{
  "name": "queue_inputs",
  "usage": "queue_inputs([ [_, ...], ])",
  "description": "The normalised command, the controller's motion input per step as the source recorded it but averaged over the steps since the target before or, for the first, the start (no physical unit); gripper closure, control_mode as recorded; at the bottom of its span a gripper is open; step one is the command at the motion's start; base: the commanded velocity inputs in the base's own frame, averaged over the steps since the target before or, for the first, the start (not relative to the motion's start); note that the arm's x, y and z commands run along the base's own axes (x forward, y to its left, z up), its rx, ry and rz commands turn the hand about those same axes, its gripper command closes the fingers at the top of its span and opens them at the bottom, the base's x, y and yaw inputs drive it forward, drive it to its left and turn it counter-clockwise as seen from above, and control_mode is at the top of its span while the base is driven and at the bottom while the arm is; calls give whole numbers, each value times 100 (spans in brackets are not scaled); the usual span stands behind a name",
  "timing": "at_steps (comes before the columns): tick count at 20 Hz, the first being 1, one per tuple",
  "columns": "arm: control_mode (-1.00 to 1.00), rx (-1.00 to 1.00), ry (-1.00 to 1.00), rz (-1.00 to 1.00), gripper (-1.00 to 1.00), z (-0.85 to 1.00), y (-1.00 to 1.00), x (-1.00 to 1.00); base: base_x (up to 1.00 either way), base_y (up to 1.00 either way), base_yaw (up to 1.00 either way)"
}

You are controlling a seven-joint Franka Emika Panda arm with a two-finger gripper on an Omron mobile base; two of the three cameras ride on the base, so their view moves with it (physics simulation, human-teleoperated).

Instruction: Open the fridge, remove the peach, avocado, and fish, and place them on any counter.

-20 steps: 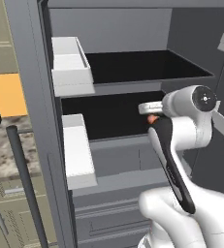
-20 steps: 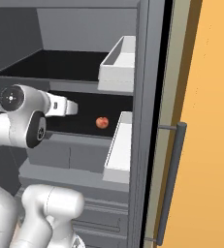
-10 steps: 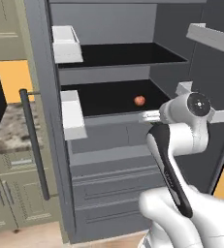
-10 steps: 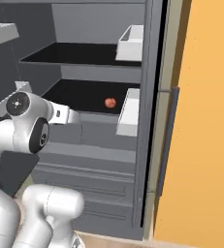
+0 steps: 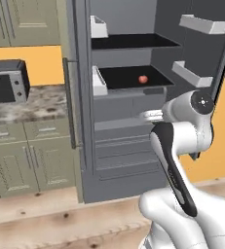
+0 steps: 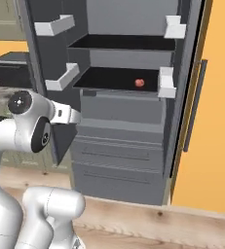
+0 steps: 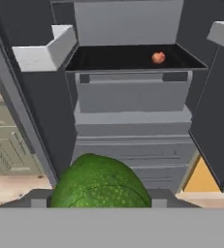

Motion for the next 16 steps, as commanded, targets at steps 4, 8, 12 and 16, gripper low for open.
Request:
queue_inputs([
  [4,100,0,0,0,100,0,0,0,-93,100,0],
  [8,100,0,0,0,100,0,0,0,-37,100,0],
  [12,100,0,0,0,100,0,0,0,22,100,-6],
  [16,100,0,0,0,100,0,0,0,61,100,-16],
])
